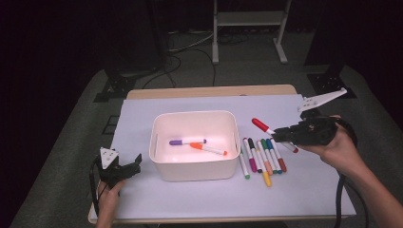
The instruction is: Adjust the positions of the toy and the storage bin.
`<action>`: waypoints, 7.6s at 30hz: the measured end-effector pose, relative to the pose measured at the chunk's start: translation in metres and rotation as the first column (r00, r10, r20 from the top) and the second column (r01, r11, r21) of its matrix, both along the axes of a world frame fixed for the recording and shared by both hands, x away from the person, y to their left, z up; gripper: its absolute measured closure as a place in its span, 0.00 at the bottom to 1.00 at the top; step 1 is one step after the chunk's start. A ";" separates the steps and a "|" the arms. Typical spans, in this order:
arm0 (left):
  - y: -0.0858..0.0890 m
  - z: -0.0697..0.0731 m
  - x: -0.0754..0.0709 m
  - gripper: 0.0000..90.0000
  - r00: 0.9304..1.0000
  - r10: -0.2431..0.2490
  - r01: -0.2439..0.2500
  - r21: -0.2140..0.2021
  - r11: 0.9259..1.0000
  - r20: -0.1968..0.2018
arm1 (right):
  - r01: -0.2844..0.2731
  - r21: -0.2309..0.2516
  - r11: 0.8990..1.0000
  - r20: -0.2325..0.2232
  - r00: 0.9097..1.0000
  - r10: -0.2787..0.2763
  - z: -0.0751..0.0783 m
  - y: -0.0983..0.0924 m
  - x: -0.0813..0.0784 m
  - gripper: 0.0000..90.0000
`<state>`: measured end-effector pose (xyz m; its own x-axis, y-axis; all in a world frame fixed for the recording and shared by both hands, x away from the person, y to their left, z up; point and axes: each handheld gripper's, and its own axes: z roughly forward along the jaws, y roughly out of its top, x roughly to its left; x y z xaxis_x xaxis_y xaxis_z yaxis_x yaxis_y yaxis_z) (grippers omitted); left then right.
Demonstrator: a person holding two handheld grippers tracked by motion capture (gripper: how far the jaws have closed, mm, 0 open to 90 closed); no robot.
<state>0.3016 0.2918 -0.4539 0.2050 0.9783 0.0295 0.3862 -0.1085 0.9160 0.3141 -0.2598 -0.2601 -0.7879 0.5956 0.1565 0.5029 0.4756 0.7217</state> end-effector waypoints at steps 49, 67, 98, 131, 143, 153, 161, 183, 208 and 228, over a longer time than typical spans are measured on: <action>0.000 0.000 0.000 0.00 1.000 -0.007 0.007 -0.006 1.000 -0.002 | -0.449 -0.106 0.887 -0.085 0.893 0.442 -0.053 0.223 0.056 0.84; 0.000 0.000 0.000 0.00 1.000 -0.009 0.009 -0.006 1.000 0.002 | -0.512 -0.186 0.838 -0.137 0.859 0.494 -0.078 0.249 0.059 0.84; 0.000 0.000 0.000 0.00 1.000 -0.009 0.009 -0.005 1.000 0.002 | -0.408 -0.115 0.906 -0.070 0.913 0.402 -0.036 0.183 0.053 0.66; -0.001 0.000 -0.001 0.00 1.000 -0.007 0.007 0.007 1.000 0.003 | 0.027 -0.062 0.998 -0.093 0.995 -0.033 -0.100 -0.019 0.046 0.58; -0.001 0.000 -0.001 0.00 1.000 -0.007 0.007 0.008 1.000 0.001 | 0.161 -0.103 0.982 -0.149 0.973 -0.175 -0.154 -0.048 0.054 0.61; -0.001 0.000 0.000 0.00 1.000 -0.007 0.007 0.006 1.000 0.002 | 0.224 -0.183 0.957 -0.108 0.963 -0.246 -0.169 -0.046 0.060 0.63; -0.001 0.000 -0.001 0.00 1.000 -0.007 0.007 0.009 1.000 0.003 | 0.287 -0.233 0.929 -0.074 0.947 -0.311 -0.175 -0.057 0.054 0.69; -0.001 0.000 -0.001 0.00 1.000 -0.008 0.008 0.013 1.000 0.006 | 0.290 -0.124 0.949 -0.089 0.949 -0.302 -0.138 -0.068 0.028 0.84; -0.001 0.000 0.000 0.00 1.000 -0.005 0.005 0.006 1.000 0.002 | -0.004 -0.024 1.000 0.010 1.000 0.005 -0.018 0.024 0.014 0.84; -0.001 0.000 -0.001 0.00 1.000 -0.009 0.009 0.009 1.000 0.004 | -0.295 -0.044 0.955 -0.001 0.956 0.295 0.000 0.143 0.024 0.84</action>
<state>0.3009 0.2909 -0.4537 0.2137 0.9761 0.0388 0.3813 -0.1200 0.9166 0.3385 -0.1169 -0.2602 -0.9301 0.3430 0.1311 0.3320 0.6328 0.6995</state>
